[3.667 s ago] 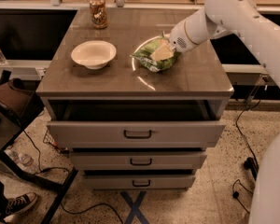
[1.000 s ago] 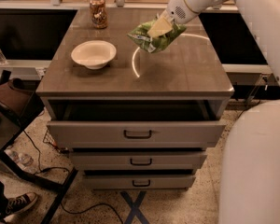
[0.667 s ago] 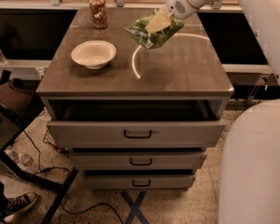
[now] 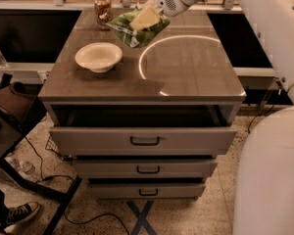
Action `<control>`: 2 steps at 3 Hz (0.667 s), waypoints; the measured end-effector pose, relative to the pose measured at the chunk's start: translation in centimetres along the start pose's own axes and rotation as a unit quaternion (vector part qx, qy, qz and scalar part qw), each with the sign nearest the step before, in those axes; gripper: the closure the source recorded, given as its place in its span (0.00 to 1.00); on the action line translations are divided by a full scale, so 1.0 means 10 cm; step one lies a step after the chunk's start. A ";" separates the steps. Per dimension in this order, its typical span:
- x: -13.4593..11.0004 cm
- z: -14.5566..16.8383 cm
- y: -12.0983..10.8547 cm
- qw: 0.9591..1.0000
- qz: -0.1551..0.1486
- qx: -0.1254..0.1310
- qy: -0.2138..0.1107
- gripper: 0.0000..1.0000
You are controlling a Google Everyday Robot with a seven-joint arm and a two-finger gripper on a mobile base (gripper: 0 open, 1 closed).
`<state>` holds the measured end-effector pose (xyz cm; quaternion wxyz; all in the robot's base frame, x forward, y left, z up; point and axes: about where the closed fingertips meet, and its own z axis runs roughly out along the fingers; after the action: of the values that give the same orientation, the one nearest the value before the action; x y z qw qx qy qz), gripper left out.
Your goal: Place green jalapeno chip bag into paper bowl
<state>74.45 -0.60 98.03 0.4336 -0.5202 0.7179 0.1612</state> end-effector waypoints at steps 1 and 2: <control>-0.17 0.21 0.10 1.000 -0.027 -0.014 -0.001 1.00; -0.35 0.51 0.21 0.997 -0.066 -0.012 0.021 1.00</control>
Offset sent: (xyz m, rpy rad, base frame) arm 0.0084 0.0837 -0.0033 -0.1479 -0.1004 0.0886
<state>75.19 5.87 97.39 0.4218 -0.5752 0.6887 0.1295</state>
